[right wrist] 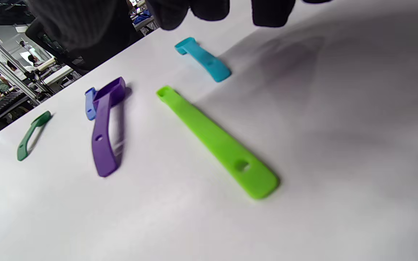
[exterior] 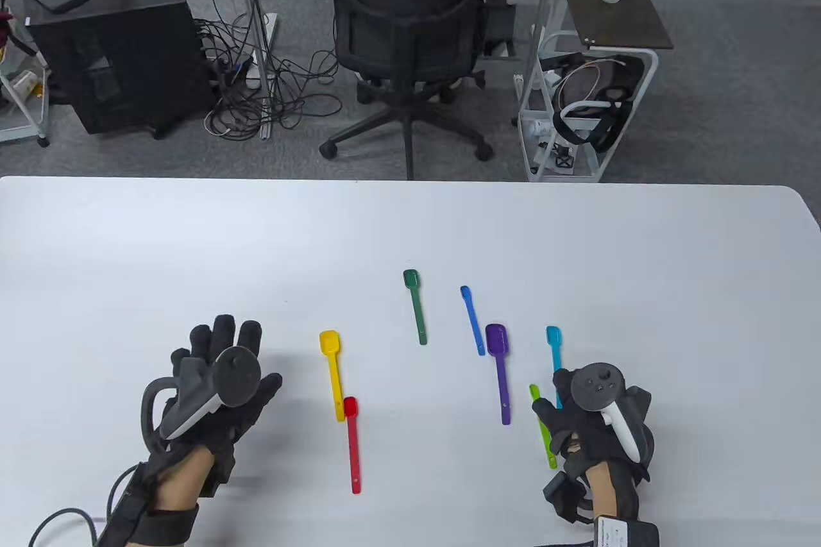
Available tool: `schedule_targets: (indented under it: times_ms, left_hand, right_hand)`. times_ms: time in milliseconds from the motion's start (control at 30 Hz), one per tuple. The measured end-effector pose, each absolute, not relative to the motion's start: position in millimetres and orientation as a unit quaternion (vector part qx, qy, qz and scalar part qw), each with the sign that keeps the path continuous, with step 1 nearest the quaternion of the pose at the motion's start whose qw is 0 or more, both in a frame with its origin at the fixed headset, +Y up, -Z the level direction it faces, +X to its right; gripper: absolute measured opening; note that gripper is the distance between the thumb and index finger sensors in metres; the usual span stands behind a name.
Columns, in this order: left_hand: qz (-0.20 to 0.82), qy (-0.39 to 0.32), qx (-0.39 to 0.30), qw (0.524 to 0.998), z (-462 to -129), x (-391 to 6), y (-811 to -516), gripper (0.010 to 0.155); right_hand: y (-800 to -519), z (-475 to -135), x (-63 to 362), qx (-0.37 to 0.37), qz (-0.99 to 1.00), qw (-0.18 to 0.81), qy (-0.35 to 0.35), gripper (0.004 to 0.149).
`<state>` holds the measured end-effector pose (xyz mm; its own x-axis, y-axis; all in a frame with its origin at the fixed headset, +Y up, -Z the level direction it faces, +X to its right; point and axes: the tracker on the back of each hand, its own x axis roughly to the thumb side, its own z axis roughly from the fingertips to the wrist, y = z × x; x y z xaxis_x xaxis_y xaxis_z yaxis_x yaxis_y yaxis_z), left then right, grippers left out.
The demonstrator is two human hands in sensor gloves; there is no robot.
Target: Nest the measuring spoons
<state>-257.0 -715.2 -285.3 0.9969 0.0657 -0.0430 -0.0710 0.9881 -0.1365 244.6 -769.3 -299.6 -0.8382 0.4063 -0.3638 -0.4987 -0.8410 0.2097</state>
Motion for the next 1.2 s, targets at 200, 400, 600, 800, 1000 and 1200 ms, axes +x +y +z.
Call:
schedule_targets:
  times_ms: [200,400,600,800,1000,1200]
  left_hand:
    - [0.036,0.02,-0.083,0.996,-287,-255,-718,0.085]
    - [0.033,-0.001,-0.083,0.996,-300,-256,-729,0.085]
    - [0.065,-0.015,-0.084,0.994,-313,-253,-748,0.077]
    - [0.035,-0.026,-0.052,0.998,-314,-243,-751,0.065]
    - [0.025,-0.034,-0.02,0.999,-312,-237,-750,0.06]
    - [0.001,-0.029,-0.006,1.0,-307,-236,-745,0.058]
  right_hand:
    - [-774,-301,240,-0.148,0.948,0.227,0.168,0.071]
    - [-772,-308,237,-0.133,0.948,0.236,0.164,0.07]
    - [-769,-321,221,-0.139,0.969,0.153,0.132,0.065]
    - [-764,-311,215,-0.148,0.982,0.072,0.098,0.062]
    - [-757,-306,212,-0.16,0.982,0.08,0.054,0.057]
    - [-740,-279,182,-0.135,0.991,0.012,0.012,0.052]
